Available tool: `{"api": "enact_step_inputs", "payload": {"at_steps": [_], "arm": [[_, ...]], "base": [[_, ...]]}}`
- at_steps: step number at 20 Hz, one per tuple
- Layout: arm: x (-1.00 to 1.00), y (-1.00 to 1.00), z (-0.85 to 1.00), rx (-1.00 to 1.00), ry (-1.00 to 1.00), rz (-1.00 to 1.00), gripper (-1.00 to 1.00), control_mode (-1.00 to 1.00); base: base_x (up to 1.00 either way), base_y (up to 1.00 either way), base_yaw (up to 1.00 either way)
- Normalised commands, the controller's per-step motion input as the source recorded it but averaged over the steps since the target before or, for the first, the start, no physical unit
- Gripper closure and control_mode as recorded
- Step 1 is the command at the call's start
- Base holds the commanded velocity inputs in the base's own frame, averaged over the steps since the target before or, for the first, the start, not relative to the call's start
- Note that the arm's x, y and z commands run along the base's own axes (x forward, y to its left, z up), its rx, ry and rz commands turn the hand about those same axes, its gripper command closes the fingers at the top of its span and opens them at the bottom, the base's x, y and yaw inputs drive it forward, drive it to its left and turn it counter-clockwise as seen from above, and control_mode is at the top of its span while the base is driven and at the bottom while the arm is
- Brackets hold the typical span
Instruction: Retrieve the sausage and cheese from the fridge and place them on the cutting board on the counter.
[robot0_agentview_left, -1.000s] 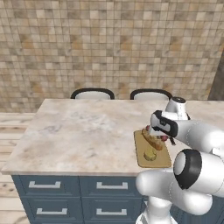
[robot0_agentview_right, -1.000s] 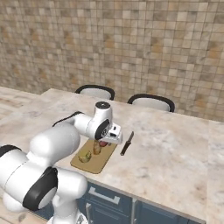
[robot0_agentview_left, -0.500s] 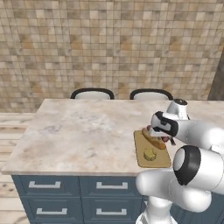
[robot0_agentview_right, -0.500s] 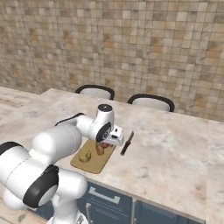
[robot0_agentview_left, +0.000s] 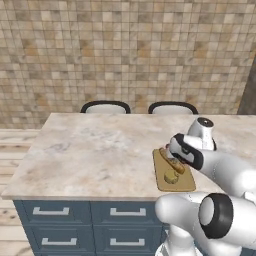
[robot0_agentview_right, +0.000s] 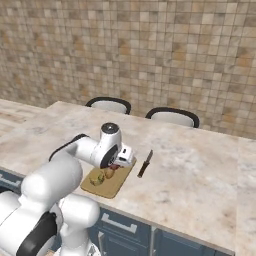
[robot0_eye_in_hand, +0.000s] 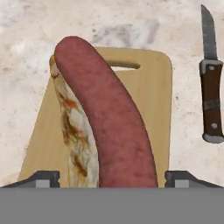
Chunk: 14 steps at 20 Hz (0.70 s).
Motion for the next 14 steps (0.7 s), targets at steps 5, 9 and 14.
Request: {"api": "enact_step_inputs", "payload": {"at_steps": [5,9,14], "arm": [[0.09,0.06,0.74,0.0,-0.14,0.0,-1.0,-1.0],[0.21,0.0,0.96,0.0,-0.14,0.0,-1.0,-1.0],[0.07,0.0,1.0,0.01,-0.15,0.0,-1.0,-1.0]], "base": [[0.0,0.0,0.0],[0.0,0.0,0.0],[0.0,0.0,0.0]]}}
